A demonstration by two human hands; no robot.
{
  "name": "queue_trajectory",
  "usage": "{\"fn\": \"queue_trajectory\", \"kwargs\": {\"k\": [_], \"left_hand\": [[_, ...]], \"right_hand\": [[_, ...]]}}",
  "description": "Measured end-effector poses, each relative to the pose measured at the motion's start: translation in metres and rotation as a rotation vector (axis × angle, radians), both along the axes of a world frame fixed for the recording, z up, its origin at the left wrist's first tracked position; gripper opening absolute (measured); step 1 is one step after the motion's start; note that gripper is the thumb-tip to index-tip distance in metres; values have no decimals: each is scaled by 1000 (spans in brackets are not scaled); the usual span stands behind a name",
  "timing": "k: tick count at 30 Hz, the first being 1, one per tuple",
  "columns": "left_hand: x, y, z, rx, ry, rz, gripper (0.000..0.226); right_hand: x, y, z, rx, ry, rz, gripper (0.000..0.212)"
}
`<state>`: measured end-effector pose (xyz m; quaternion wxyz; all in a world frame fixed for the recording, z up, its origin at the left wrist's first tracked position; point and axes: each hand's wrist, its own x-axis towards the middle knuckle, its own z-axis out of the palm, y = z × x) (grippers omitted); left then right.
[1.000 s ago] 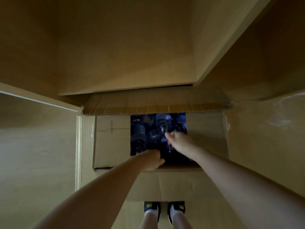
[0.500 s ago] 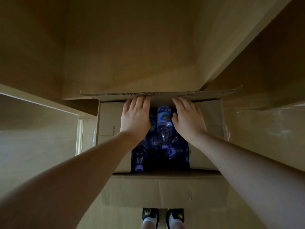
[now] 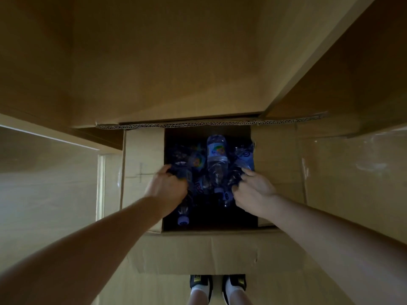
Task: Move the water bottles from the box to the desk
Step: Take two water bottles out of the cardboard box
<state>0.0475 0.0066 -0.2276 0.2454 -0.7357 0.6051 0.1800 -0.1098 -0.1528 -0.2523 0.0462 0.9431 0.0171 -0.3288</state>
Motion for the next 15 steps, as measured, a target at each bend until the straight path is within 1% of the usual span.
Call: {"fn": "queue_trajectory", "kwargs": {"k": [1,2,4,5,7,8,10,12,14,15], "left_hand": [[2,-2,8,11,-27,45,11],[3,-3,15,89,-33,87,6],[1,-10,19,269,-107,157,19],[-1,-16,21,320,-136,181,24],[-5,-25,25,419,-204,233,32],[-5,-29,27,458,-236,251,34],[-2,-29,29,543,-282,282,34],[7,-19,29,544,-285,337,36],[14,-1,26,473,-267,411,47],[16,8,24,454,-253,444,54]], "right_hand": [[4,-1,10,-36,-56,2,14],[9,1,16,-83,24,-1,16],[16,7,22,-156,297,1,28],[22,11,26,-209,396,-13,29],[30,13,29,-368,530,-71,29],[31,11,30,-448,577,-139,29],[24,-1,26,-530,633,-384,32],[11,-19,18,-510,601,-615,39],[-6,-35,16,-433,567,-775,47],[-15,-41,16,-404,561,-822,50]]}}
